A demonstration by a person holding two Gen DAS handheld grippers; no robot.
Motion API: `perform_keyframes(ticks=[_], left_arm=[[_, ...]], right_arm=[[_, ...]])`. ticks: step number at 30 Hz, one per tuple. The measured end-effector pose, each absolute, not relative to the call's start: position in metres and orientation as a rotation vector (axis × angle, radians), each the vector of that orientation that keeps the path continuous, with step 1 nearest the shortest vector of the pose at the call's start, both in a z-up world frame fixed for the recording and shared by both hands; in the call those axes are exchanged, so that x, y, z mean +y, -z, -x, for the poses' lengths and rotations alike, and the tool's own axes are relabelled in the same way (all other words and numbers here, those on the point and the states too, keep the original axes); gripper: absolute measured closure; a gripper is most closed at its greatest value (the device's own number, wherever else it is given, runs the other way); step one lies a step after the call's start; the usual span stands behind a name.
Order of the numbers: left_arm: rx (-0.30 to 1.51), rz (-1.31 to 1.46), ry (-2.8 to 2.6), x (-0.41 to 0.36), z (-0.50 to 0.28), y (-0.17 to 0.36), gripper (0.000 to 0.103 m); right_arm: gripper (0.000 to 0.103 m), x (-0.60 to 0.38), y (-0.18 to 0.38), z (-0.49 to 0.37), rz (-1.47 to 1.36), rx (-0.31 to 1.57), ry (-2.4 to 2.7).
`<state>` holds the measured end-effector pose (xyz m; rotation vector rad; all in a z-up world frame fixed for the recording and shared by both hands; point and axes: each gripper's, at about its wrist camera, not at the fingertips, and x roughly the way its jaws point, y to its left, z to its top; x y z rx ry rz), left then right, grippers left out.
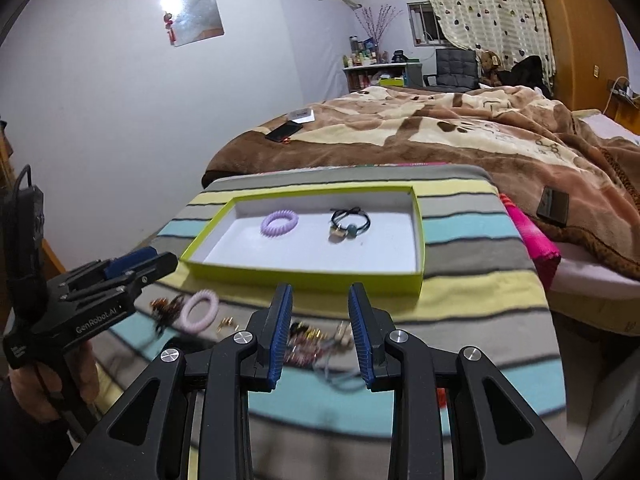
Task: Organize jewelry
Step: 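Lift both open tools out of the green box, then grasp the black wristband with the left tool while the right tool grasps the grey flower hair tie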
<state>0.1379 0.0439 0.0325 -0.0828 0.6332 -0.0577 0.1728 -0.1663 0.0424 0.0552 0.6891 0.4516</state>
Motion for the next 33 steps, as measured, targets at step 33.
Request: perform_keyframes(ticks=[33], left_arm=[[0.642,0.044,0.069,0.029,-0.061,-0.006,0.06]], right_arm=[[0.073,-0.184,-0.014,-0.104,-0.018,0.699,-0.424]])
